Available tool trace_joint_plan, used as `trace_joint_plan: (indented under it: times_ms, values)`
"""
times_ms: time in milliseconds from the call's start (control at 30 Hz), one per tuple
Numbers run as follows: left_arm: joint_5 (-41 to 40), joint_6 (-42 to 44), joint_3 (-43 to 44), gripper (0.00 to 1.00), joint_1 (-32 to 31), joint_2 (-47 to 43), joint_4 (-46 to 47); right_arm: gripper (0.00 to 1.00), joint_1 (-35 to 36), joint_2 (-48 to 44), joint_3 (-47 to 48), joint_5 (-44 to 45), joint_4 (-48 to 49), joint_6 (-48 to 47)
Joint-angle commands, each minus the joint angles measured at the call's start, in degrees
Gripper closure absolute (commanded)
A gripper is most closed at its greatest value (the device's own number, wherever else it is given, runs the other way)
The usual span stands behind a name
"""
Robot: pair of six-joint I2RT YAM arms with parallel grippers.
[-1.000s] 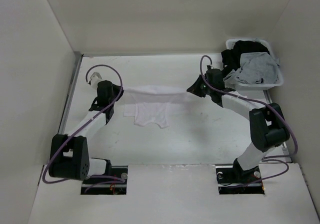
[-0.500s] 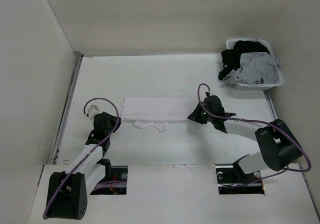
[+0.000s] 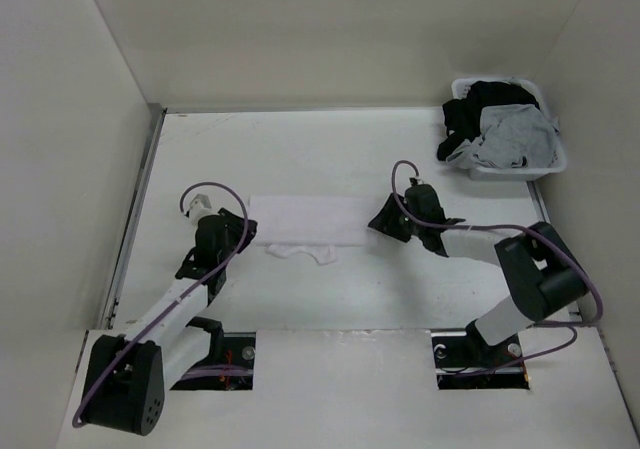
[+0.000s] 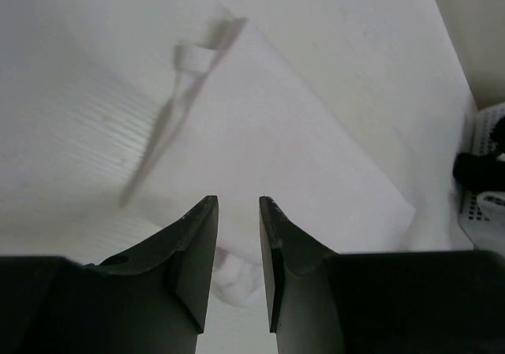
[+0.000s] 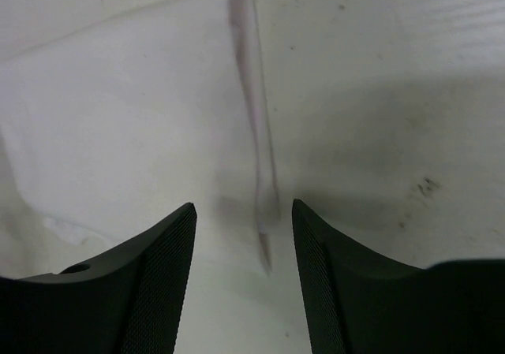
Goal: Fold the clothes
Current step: Fold the tank top
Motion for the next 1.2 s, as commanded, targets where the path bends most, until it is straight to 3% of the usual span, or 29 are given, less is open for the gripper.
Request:
trace_joint_plan:
  times_ms: [0,100,167,233,333,500,633,767,1033,1100,1167]
  values:
    - [-3.00,-0.69,3.91,0.75,-4.16,2.61,3.97,0.45,-0.51,4.84,2.02,-3.94,4.28,1.03]
    - [-3.01,-0.69,4.35,0.75,-5.75,2.71,5.29,0.62,-0.86,8.18,2.72,-6.58,7.79,3.32]
    - [-3.09,-0.69,4.53,0.75,-6.36,2.10,5.47,0.81,-1.48,9.41,2.64,-7.90,10.25,5.33]
    - [-3.09,-0.78,4.53,0.75,-7.15,1.13,5.21,0.91,-2.44,5.84,-0.33,-6.60,12.89,7.10]
    - [-3.09,-0.87,4.18,0.75,-9.00,-0.10,4.86,0.93,-3.15,-5.57,-4.82,-1.51,8.97,5.97]
    - [-3.18,-1.39,3.47,0.75,-12.42,-0.98,4.77,0.92,-1.93,-26.58,-4.93,6.84,-10.26,-0.09]
    - [-3.18,-2.01,2.94,0.75,-14.01,-1.77,4.77,0.90,3.51,-31.28,3.22,11.15,-22.14,-3.87]
    - [-2.65,-2.27,2.16,0.74,-14.28,-3.53,4.77,0.89,11.86,-23.48,14.29,16.07,-26.82,-7.04]
    - [-0.02,-2.62,0.31,0.72,-12.52,-7.57,3.54,0.83,22.51,7.97,40.05,17.76,-33.59,-11.09]
    - [1.29,-2.62,-0.13,0.71,-11.47,-8.27,3.36,0.72,23.13,14.84,45.15,17.06,-34.30,-10.57]
    - [2.53,-2.62,-0.22,0.69,-10.33,-8.72,2.84,0.53,23.83,18.20,48.33,16.97,-34.04,-9.51]
